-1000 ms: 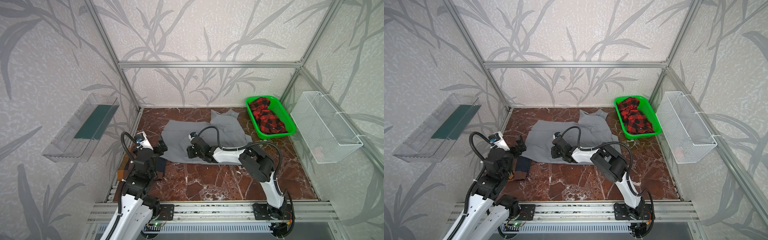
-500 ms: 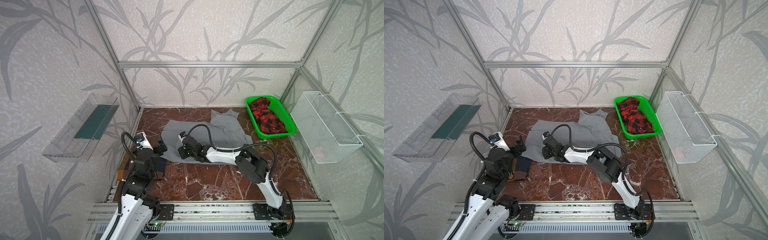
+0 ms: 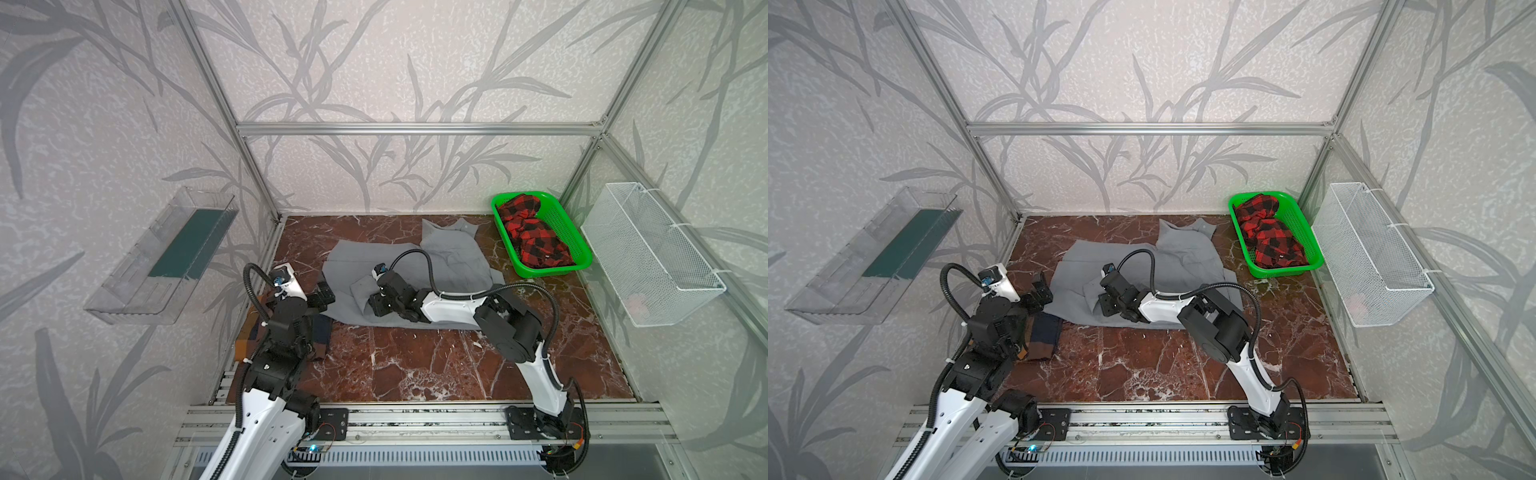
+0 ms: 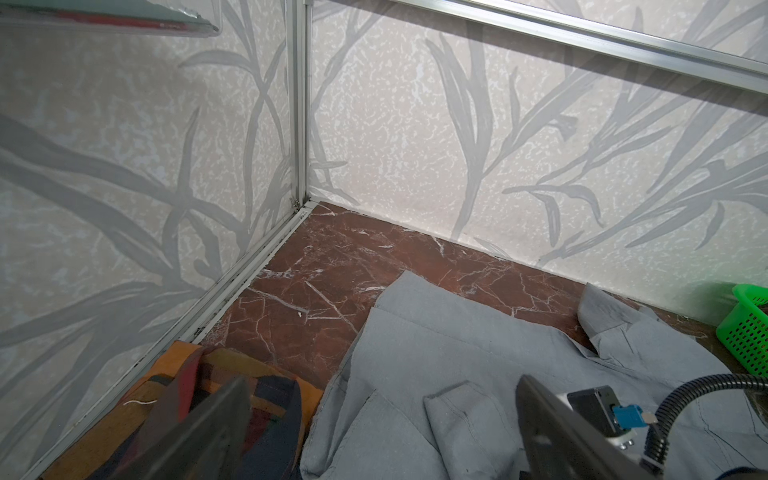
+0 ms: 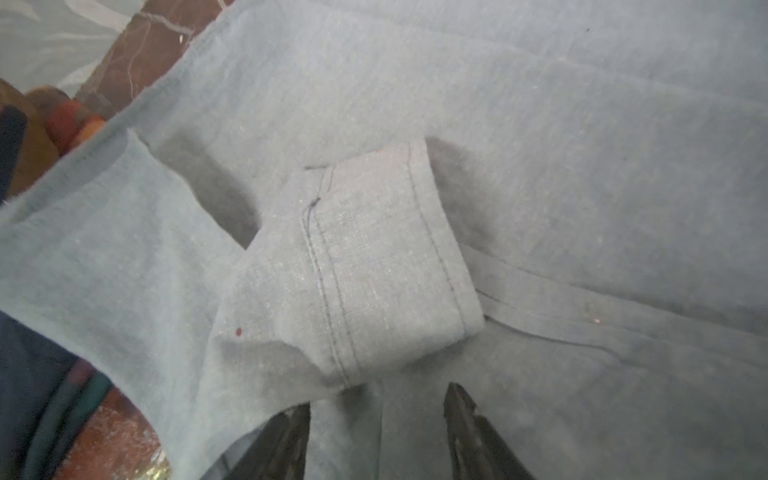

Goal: Fold and stack the long sleeve shirts

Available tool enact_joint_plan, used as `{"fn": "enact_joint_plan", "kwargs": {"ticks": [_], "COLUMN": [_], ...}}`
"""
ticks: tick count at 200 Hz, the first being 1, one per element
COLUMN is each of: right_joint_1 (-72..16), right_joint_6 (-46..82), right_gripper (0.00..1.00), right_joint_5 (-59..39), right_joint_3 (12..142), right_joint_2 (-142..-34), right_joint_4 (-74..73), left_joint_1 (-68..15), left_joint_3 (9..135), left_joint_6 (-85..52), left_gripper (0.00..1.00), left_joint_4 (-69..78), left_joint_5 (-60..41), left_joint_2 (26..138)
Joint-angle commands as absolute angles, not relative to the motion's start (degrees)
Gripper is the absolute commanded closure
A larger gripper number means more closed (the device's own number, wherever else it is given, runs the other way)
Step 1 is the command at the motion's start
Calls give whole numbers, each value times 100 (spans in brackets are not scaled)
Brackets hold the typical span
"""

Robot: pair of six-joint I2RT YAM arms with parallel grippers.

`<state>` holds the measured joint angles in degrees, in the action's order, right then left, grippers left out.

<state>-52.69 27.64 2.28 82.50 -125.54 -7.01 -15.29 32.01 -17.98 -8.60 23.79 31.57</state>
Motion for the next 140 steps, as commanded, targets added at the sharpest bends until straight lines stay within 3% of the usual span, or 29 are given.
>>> {"fn": "enact_joint_plan", "kwargs": {"ticks": [1,48,140], "right_joint_1": [-5177,-5176,-5520], "right_joint_6": [3111,3170,2449], "right_gripper": [49,58,51], "right_joint_5": [-104,-309,-433], "right_joint_3": [8392,8567,9091], "right_joint_2": [-12461,-12610,-12834], "right_joint_4": [-932,-1171,-1169], "left_joint_1": [-1556,-1569,-1573], "left_joint_3": [3314,3313,3320], "left_joint_6": [-1769,-1740,-1714], "left_gripper": [1,1,1], "left_joint_4": [-879,-879,-880], "left_joint_5": [2461,2470,2466], "left_joint_2": [3094,3094,3102]}}
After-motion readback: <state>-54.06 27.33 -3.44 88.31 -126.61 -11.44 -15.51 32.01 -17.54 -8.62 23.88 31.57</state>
